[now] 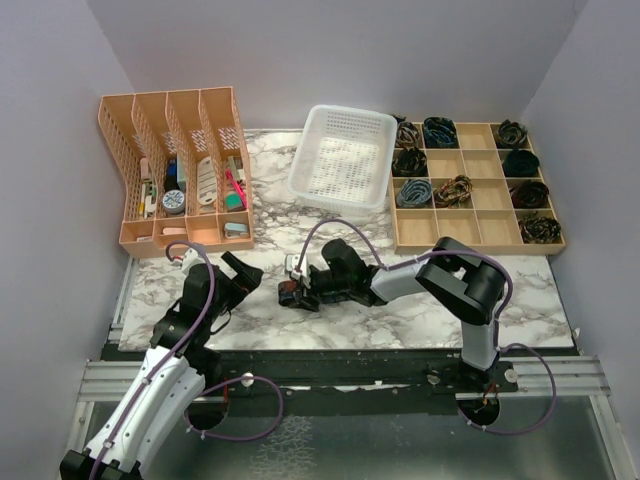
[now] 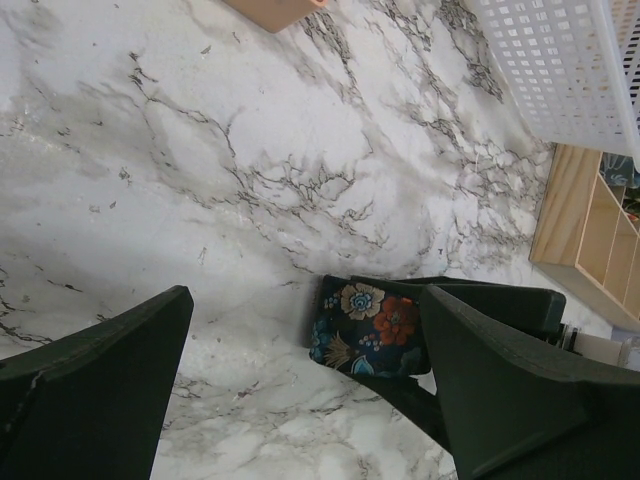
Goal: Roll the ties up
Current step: Roll the tie at the center of the board.
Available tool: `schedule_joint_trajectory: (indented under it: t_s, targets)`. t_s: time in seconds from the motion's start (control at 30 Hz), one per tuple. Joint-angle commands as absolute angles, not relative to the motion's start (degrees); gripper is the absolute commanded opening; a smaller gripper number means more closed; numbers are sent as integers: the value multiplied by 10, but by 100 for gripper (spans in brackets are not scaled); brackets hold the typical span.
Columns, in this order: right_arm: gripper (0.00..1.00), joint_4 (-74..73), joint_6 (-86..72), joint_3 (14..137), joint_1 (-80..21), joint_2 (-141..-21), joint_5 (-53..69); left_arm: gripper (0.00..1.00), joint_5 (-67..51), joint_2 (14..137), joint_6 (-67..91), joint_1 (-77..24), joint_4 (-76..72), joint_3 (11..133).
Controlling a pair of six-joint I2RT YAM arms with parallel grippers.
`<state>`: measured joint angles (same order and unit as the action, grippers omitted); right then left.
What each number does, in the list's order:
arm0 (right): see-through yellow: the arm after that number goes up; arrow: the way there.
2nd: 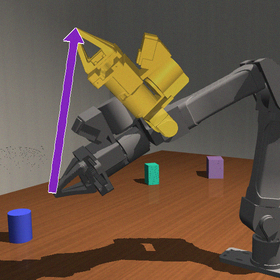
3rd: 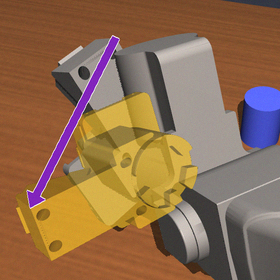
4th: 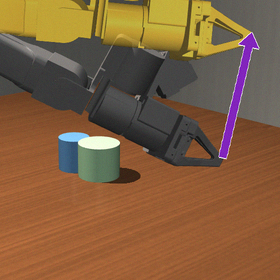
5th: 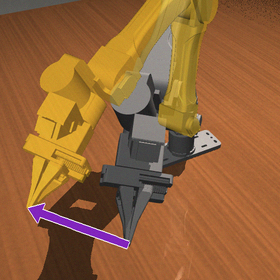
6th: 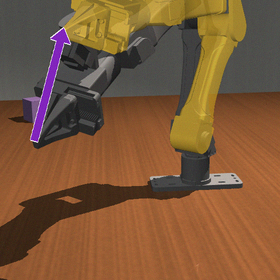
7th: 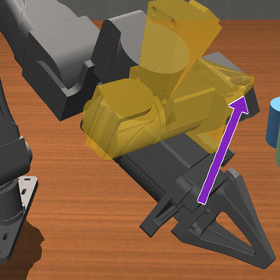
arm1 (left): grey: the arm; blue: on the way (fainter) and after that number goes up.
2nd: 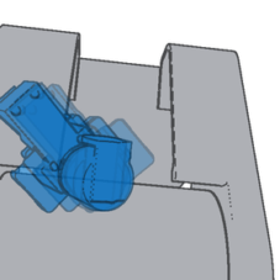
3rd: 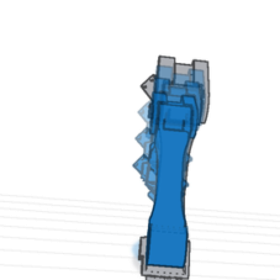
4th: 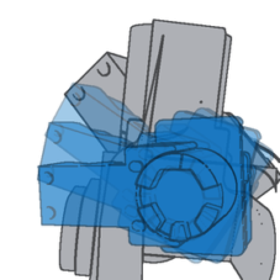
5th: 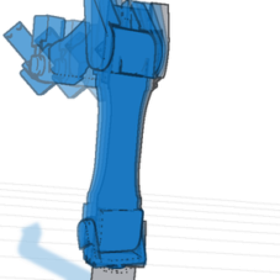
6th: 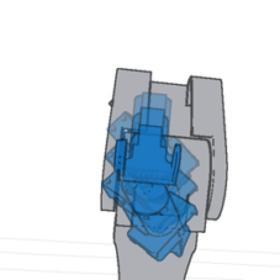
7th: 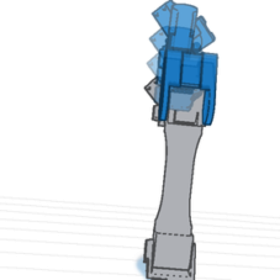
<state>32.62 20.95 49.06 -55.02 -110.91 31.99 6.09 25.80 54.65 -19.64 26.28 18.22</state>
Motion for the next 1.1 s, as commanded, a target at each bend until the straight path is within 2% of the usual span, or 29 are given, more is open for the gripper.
schedule_joint_trajectory:
  t_s: [0.0, 0.07, 0.2, 0.47, 0.73, 0.93, 1.07]
  targets:
    - [55, 407, 162, 475, -550, -1114, 262, 96, 71, 253, 547, -198, 271, 194]
    - [50, 420, 139, 473, -550, -1112, 223, 96, 73, 254, 547, -198, 269, 192]
    - [49, 426, 116, 473, -550, -1114, 160, 96, 70, 257, 547, -198, 266, 189]
    - [49, 397, 146, 478, -550, -1109, 300, 97, 60, 267, 545, -198, 255, 183]
    - [49, 307, 194, 510, -550, -1113, 314, 97, 54, 274, 544, -198, 247, 180]
    - [56, 253, 209, 535, -550, -1100, 297, 97, 51, 278, 542, -198, 245, 178]
    - [69, 199, 213, 565, -550, -1078, 252, 97, 50, 279, 541, -198, 243, 176]
